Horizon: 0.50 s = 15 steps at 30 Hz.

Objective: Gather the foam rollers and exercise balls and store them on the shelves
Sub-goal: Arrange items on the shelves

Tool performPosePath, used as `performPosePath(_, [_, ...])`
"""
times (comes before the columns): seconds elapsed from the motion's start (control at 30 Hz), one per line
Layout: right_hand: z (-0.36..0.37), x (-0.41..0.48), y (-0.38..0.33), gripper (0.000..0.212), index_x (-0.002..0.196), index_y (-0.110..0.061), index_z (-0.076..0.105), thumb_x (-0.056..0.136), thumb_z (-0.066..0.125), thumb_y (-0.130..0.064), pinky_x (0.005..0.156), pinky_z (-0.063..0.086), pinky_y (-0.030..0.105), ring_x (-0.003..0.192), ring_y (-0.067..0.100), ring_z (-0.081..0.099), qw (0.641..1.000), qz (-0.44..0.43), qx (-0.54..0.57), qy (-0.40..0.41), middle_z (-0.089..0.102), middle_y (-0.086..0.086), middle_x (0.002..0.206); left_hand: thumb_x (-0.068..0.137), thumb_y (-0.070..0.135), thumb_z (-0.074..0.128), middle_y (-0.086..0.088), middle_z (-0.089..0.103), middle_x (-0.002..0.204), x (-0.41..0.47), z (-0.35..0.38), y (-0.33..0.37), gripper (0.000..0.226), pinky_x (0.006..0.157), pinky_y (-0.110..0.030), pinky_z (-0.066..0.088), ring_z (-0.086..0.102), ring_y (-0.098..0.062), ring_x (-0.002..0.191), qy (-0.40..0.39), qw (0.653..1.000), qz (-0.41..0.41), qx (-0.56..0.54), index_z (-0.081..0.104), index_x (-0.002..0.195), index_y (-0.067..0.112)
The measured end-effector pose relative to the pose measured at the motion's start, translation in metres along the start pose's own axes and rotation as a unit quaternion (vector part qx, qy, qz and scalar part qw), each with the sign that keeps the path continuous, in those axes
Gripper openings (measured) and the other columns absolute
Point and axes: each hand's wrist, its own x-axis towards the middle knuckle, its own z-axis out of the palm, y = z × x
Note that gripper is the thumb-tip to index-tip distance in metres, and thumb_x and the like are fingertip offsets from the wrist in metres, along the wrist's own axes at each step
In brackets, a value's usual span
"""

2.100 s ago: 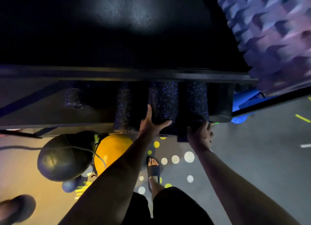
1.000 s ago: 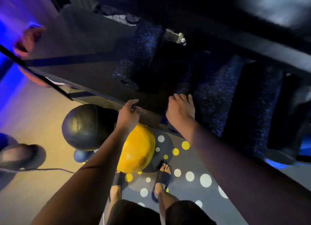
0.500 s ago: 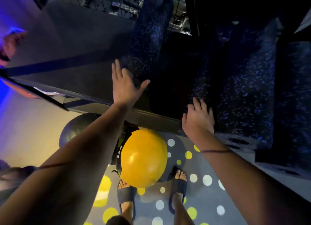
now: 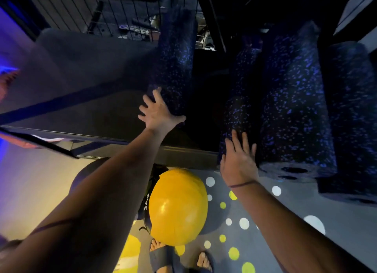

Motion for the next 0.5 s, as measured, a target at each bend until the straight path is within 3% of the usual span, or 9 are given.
performPosePath(0.1, [0.005, -0.001, 0.000, 0.059, 0.137, -0.009, 0.057, 0.081, 0.072, -0.013, 0.118, 0.021, 0.061, 0.149, 0.037, 0.030, 1.000, 0.003, 0.015, 0.016, 0.039, 0.012, 0.158, 0.065, 0.053, 0.085, -0.017, 0.020, 0.152, -0.039, 0.011, 0.004, 0.118, 0.108, -0.067, 0.030, 0.025, -0.050, 0.135, -0.047, 0.997, 0.037, -0.055, 0.006, 0.151, 0.038])
performPosePath(0.23, [-0.002, -0.001, 0.006, 0.062, 0.147, -0.012, 0.047, 0.086, 0.060, -0.005, 0.122, 0.010, 0.056, 0.154, 0.031, 0.015, 0.997, 0.005, 0.072, 0.001, 0.027, 0.006, 0.165, 0.061, 0.062, 0.084, -0.013, 0.013, 0.161, -0.096, 0.038, -0.008, 0.132, 0.114, -0.060, 0.029, 0.018, -0.047, 0.144, -0.142, 0.985, 0.058, -0.084, -0.013, 0.150, 0.056])
performPosePath(0.3, [-0.003, -0.004, 0.012, 0.064, 0.150, -0.013, 0.041, 0.089, 0.054, -0.002, 0.124, 0.005, 0.053, 0.156, 0.028, 0.010, 0.996, 0.012, 0.085, -0.009, 0.022, 0.004, 0.166, 0.058, 0.069, 0.082, -0.013, 0.013, 0.163, -0.111, 0.048, -0.014, 0.135, 0.119, -0.056, 0.026, 0.015, -0.041, 0.149, -0.162, 0.981, 0.050, -0.092, -0.016, 0.150, 0.056])
performPosePath(0.43, [0.005, -0.012, 0.015, 0.059, 0.140, -0.006, 0.055, 0.082, 0.045, 0.003, 0.123, 0.016, 0.056, 0.151, 0.035, 0.026, 0.995, -0.001, 0.086, 0.054, 0.036, 0.013, 0.160, 0.061, 0.069, 0.081, -0.018, 0.012, 0.164, -0.119, 0.050, -0.012, 0.136, 0.119, -0.052, 0.023, 0.013, -0.042, 0.150, -0.161, 0.981, 0.041, -0.100, -0.017, 0.153, 0.050])
performPosePath(0.5, [0.004, -0.022, 0.012, 0.061, 0.133, -0.002, 0.059, 0.075, 0.038, 0.003, 0.123, 0.014, 0.053, 0.148, 0.038, 0.031, 0.986, 0.006, 0.151, 0.074, 0.041, 0.018, 0.155, 0.062, 0.066, 0.082, -0.021, 0.016, 0.162, -0.132, 0.055, -0.004, 0.135, 0.117, -0.050, 0.025, 0.019, -0.045, 0.147, -0.156, 0.982, 0.041, -0.101, -0.014, 0.155, 0.047])
